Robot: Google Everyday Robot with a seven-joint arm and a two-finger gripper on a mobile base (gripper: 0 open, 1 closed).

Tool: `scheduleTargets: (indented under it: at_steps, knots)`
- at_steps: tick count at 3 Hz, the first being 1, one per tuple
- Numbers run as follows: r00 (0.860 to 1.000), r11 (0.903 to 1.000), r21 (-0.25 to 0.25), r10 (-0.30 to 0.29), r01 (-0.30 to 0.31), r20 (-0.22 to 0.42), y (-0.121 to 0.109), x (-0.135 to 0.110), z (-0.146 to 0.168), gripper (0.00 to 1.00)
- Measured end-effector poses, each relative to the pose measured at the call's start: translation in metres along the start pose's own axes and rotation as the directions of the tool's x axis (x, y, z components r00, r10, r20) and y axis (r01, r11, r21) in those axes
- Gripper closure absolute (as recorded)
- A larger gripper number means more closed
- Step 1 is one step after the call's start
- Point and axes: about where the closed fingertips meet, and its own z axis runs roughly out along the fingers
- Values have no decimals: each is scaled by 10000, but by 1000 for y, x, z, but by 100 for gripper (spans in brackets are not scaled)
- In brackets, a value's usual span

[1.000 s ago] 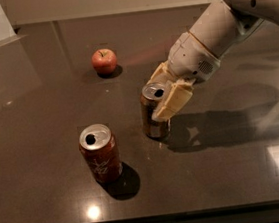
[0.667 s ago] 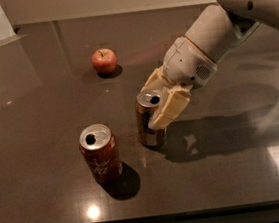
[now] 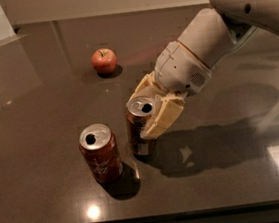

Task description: Move orange can near coke can

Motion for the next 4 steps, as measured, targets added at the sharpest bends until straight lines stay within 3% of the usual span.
scheduleTargets:
  at_steps: [3, 4]
  knots:
    - [9981, 9996, 13, -289, 291, -544, 4, 1, 12, 15]
    - [9979, 9995, 28, -319, 321, -558, 4, -1, 12, 0]
